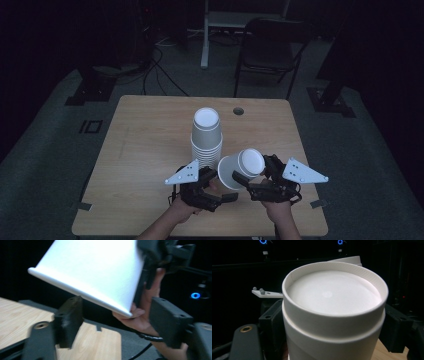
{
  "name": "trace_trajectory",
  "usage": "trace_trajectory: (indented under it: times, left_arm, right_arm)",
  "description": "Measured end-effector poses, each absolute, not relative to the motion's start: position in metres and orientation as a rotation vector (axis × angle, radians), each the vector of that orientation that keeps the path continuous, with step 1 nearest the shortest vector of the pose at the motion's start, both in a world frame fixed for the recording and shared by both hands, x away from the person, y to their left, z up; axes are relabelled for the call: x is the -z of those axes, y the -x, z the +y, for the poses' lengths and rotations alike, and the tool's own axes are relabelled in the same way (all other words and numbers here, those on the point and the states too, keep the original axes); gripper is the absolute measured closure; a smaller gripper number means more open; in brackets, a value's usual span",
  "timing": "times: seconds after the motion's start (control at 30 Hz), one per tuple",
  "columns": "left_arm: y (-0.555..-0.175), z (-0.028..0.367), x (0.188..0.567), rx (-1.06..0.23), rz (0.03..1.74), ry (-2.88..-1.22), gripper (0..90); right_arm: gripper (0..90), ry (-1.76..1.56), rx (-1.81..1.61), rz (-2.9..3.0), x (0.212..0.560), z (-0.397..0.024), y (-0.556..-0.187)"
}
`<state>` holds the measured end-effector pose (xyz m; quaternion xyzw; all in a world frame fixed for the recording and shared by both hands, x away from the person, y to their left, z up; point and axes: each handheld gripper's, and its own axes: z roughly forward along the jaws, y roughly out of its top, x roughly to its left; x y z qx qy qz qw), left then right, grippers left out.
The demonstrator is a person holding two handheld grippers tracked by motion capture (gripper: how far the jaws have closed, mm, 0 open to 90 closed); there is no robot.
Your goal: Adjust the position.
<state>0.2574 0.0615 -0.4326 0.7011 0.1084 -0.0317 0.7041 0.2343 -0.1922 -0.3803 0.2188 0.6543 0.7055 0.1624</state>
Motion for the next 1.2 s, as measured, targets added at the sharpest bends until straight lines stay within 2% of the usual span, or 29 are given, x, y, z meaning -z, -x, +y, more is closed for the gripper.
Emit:
trace_trajectory:
  times: [0.07,0.17,0.3,0.4,0.57,0.73,0.9,1.2]
  left_arm:
    - [-0.257,0.061,0.431,0.072,0.229,-1.557,32.7]
    - [-0.255,0.061,0.43,0.023,0.18,-1.544,42.8]
    - [-0.254,0.063,0.429,0.011,0.144,-1.527,62.1]
    - [-0.255,0.064,0.429,0.022,0.125,-1.527,72.7]
    - [-0.256,0.066,0.429,0.078,0.078,-1.539,81.1]
    - [-0.254,0.069,0.427,0.049,0.038,-1.577,83.1]
    - [-0.252,0.071,0.423,-0.037,0.001,-1.656,83.1]
    - [-0.25,0.069,0.423,-0.196,-0.026,-1.817,83.0]
  right_arm:
    - [20.7,-0.616,-2.017,1.88,0.38,-0.192,-0.235]
    - [20.7,-0.62,-2.017,1.887,0.38,-0.191,-0.235]
    - [20.7,-0.612,-2.037,1.895,0.38,-0.191,-0.236]
    - [20.6,-0.6,-2.059,1.904,0.379,-0.192,-0.236]
    - [19.5,-0.574,-2.087,1.942,0.379,-0.192,-0.238]
    - [18.8,-0.537,-2.061,2.011,0.376,-0.192,-0.238]
    - [15.0,-0.521,-2.016,2.037,0.374,-0.192,-0.237]
    - [15.0,-0.557,-1.983,2.065,0.375,-0.2,-0.239]
